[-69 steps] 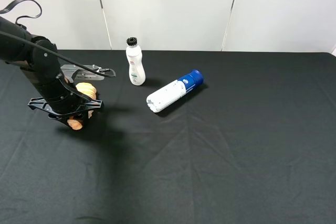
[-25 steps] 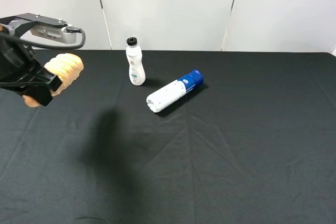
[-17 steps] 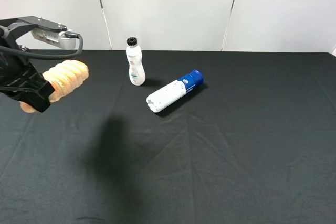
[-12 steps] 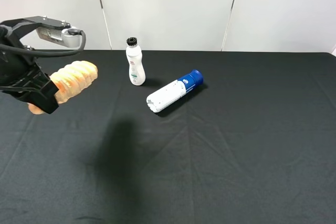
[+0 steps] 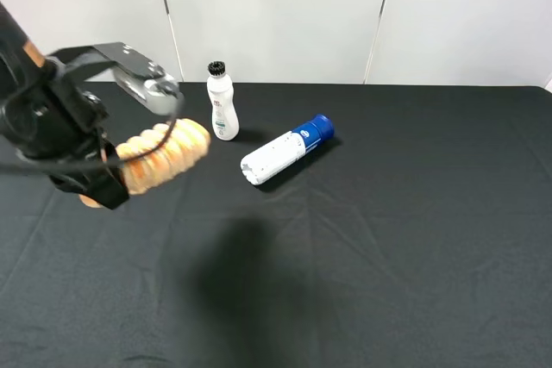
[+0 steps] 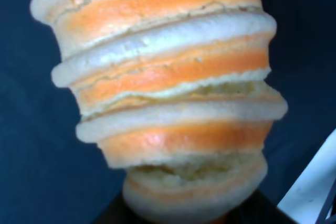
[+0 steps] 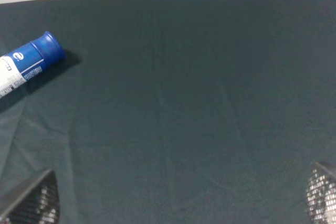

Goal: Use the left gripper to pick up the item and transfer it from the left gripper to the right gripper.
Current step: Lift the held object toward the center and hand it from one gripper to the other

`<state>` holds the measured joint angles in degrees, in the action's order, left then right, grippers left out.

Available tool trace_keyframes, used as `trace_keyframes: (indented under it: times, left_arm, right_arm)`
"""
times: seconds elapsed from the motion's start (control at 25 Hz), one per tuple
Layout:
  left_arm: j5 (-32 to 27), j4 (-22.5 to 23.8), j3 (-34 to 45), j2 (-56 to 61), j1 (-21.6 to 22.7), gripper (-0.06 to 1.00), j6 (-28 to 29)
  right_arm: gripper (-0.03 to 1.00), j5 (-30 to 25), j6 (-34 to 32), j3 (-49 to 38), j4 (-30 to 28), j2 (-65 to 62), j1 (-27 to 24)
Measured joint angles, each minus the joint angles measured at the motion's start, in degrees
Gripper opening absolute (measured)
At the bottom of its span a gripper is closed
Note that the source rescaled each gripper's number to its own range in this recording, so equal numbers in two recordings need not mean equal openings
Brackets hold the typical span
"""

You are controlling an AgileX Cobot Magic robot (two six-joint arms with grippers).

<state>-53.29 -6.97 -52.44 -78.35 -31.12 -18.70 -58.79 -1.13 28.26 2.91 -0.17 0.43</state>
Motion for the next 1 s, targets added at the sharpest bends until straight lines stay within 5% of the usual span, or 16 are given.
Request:
trace_keyframes:
  times: [0.44, 1.0]
  left_arm:
    - [6.37, 0.12, 0.00, 0.00, -13.32, 0.01, -12.77]
    - [15.86, 0.24, 0.00, 0.00, -16.34, 0.01, -21.57]
  right_arm:
    - [1.00, 0.00, 0.00, 0.00, 0.00, 0.00, 0.00]
    - [1.00, 0.00, -1.37, 0.00, 2.86, 0.42, 0.00]
